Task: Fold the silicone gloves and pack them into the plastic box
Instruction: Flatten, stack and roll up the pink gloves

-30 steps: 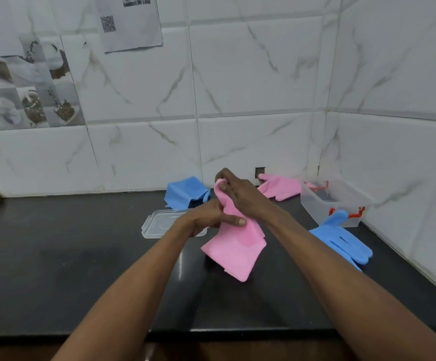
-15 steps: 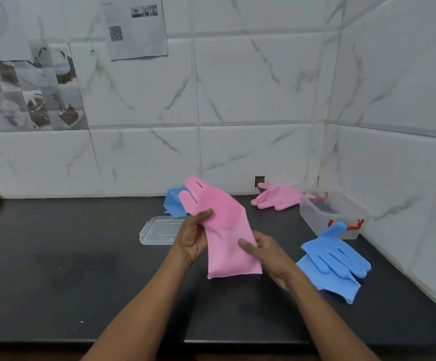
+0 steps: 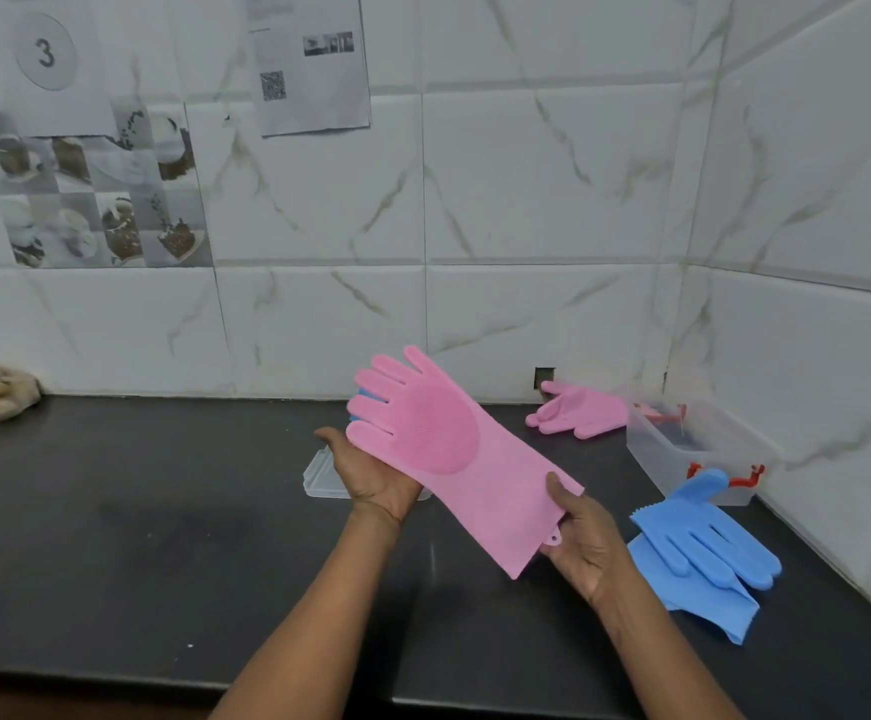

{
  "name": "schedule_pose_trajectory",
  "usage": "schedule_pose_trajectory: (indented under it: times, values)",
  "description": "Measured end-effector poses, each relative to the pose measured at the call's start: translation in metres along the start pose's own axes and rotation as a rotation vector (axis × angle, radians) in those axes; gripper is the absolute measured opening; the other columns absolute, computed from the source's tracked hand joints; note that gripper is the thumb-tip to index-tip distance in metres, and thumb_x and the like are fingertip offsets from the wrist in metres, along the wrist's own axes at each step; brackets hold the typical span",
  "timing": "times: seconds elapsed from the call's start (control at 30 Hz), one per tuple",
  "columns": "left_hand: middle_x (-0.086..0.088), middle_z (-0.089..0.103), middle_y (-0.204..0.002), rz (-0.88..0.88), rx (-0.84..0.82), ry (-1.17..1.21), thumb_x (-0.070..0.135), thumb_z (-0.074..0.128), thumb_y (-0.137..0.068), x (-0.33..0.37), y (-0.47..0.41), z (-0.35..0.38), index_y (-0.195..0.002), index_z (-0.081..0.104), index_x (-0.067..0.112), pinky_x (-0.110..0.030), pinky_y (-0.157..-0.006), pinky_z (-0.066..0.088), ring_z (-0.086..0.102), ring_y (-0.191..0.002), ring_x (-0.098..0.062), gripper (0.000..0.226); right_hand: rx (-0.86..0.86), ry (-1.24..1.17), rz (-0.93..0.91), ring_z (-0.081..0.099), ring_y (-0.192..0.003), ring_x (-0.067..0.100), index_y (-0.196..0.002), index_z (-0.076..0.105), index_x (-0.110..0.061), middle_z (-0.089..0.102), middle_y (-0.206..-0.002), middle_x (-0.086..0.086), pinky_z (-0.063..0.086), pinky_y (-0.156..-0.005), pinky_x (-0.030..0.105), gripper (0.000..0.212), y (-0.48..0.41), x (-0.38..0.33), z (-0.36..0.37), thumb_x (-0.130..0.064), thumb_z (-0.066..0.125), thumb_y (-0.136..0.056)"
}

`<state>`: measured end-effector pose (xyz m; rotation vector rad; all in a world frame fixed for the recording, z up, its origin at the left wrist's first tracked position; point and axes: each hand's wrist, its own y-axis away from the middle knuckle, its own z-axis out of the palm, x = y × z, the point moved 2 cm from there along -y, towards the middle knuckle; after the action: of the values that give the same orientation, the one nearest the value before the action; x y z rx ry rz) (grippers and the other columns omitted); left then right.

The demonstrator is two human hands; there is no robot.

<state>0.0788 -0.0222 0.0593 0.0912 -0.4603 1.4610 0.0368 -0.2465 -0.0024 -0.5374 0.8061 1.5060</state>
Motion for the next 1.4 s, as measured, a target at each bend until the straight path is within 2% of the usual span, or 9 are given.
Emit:
schedule_pose_trajectory:
  times: [0.2,0.27,0.37,0.43,0.5,0.7,1.07,1.27,1.4]
  values:
    - [-0.012,0.063,-0.115,-0.035,0.075,-0.033,0.082,0.037,-0.079,0.022,-0.001,0.01,-0.126,0.055,0.009,-0.041,-0.101,0.045,0.06,-0.109,-0.028,0.089,0.376,0.554,-0.276,0.056,-0.113,0.031,-0.129,0.053,-0.012,0.059,-0.129,0.009,0.046,-0.098,0.053,0.04,0.011,-0.04,0.018,-0.028,0.061,-0.094]
    - [-0.018,0.062,-0.114,-0.119,0.088,-0.159,0.06,0.04,-0.091,0.03,0.005,0.018,-0.135,0.046,0.001,-0.042,-0.105,0.042,0.062,-0.106,-0.03,0.074,0.328,0.561,-0.3,0.058,-0.107,0.03,-0.124,0.057,-0.007,0.061,-0.127,0.011,0.05,-0.092,0.047,0.033,0.015,-0.055,0.025,-0.017,0.062,-0.093]
    - [-0.022,0.067,-0.104,-0.16,0.214,-0.37,0.016,0.041,-0.099,0.046,0.015,0.018,-0.132,0.047,0.001,-0.043,-0.078,0.059,0.071,-0.088,-0.03,0.037,0.111,0.473,-0.205,0.067,-0.09,0.028,-0.12,0.06,0.0,0.067,-0.115,0.015,0.057,-0.064,0.037,0.033,0.019,-0.067,0.035,-0.001,0.065,-0.087]
    - [-0.021,0.063,-0.122,-0.189,0.28,-0.427,0.007,0.046,-0.096,0.058,0.027,0.007,-0.137,0.047,0.002,-0.051,-0.087,0.054,0.065,-0.108,-0.03,0.041,0.075,0.489,-0.175,0.07,-0.09,0.031,-0.12,0.06,-0.001,0.07,-0.109,0.017,0.061,-0.063,0.038,0.038,0.018,-0.064,0.036,0.003,0.069,-0.083]
    - [-0.022,0.057,-0.136,-0.23,0.353,-0.502,0.004,0.055,-0.092,0.067,0.04,-0.013,-0.138,0.047,-0.001,-0.056,-0.099,0.048,0.059,-0.121,-0.033,0.047,0.139,0.656,-0.158,0.069,-0.093,0.033,-0.119,0.059,-0.002,0.069,-0.108,0.017,0.06,-0.075,0.045,0.041,0.015,-0.049,0.029,0.002,0.072,-0.081]
    - [-0.023,0.065,-0.104,-0.345,0.666,-0.825,-0.004,0.065,-0.084,0.071,0.063,-0.065,-0.128,0.054,-0.003,-0.055,-0.073,0.054,0.065,-0.086,-0.035,0.046,0.259,0.977,-0.054,0.061,-0.101,0.027,-0.135,0.046,-0.007,0.056,-0.13,0.016,0.053,-0.075,0.035,0.062,0.011,-0.002,0.007,0.001,0.074,-0.08]
    - [-0.02,0.067,-0.08,-0.229,0.669,-1.207,-0.014,0.073,-0.071,0.102,0.066,-0.076,-0.089,0.065,-0.009,-0.032,-0.042,0.057,0.064,-0.065,-0.029,0.021,0.324,1.178,-0.185,0.059,-0.111,0.027,-0.132,0.052,-0.011,0.059,-0.128,0.012,0.052,-0.082,0.034,0.057,0.013,-0.002,0.008,-0.007,0.075,-0.081]
    - [-0.017,0.069,-0.087,-0.067,0.665,-1.639,0.002,0.086,-0.064,0.108,0.069,-0.08,-0.088,0.072,-0.003,-0.028,-0.063,0.049,0.061,-0.073,-0.024,0.028,0.364,1.322,-0.241,0.056,-0.09,0.018,-0.12,0.058,-0.009,0.062,-0.121,0.012,0.04,-0.056,0.02,0.045,0.014,0.0,0.011,-0.011,0.077,-0.08]
    - [-0.012,0.072,-0.087,-0.041,0.652,-1.851,0.008,0.088,-0.063,0.105,0.065,-0.078,-0.08,0.073,0.006,-0.028,-0.063,0.049,0.064,-0.075,-0.022,0.022,0.368,1.497,-0.281,0.056,-0.085,0.018,-0.106,0.062,-0.007,0.066,-0.108,0.013,0.044,-0.071,0.026,0.026,0.015,0.001,0.017,-0.008,0.072,-0.083]
